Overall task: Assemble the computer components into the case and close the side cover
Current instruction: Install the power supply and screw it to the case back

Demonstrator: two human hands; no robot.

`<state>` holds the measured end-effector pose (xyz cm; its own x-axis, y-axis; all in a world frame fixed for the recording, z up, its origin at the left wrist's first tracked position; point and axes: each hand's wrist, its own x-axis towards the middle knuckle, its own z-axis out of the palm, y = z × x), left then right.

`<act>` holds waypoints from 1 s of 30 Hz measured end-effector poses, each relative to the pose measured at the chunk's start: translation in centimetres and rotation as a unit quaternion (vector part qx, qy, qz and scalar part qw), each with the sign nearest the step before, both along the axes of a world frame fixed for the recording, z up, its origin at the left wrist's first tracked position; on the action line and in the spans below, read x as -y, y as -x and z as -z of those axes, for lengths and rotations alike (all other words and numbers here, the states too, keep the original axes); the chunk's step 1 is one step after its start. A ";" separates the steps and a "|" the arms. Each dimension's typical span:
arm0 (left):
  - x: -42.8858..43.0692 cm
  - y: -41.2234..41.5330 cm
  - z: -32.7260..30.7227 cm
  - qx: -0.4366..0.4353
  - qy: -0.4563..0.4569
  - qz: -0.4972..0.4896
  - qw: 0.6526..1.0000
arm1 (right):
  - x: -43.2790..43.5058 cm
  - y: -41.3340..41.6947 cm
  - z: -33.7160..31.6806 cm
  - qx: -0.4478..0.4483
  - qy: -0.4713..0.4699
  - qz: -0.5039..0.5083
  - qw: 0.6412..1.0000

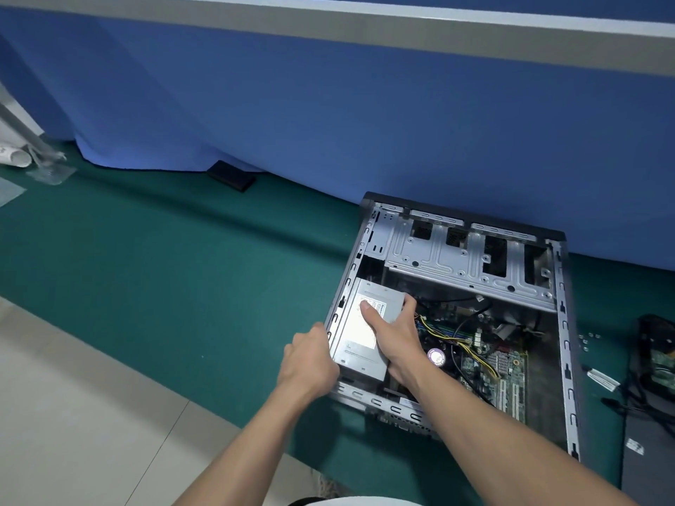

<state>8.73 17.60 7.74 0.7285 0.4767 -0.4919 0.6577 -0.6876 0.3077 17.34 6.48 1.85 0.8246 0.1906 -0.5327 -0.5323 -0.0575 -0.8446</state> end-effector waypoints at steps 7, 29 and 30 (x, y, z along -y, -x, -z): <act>-0.2 -0.2 0.1 -0.012 -0.003 0.000 1.000 | 0.0 -0.4 -0.5 0.017 0.056 -0.052 0.997; -1.8 -2.8 1.3 0.005 0.183 -0.069 0.981 | -0.2 0.3 0.3 0.051 0.122 -0.038 0.990; -1.7 -2.8 1.6 0.013 0.197 -0.080 0.977 | -0.2 0.1 0.2 0.061 0.128 -0.042 0.989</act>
<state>11.56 19.26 6.13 0.6742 0.3632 -0.6431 0.7361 -0.4014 0.5451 17.27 6.70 1.67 0.8723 0.1328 -0.4706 -0.4121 -0.3184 -0.8537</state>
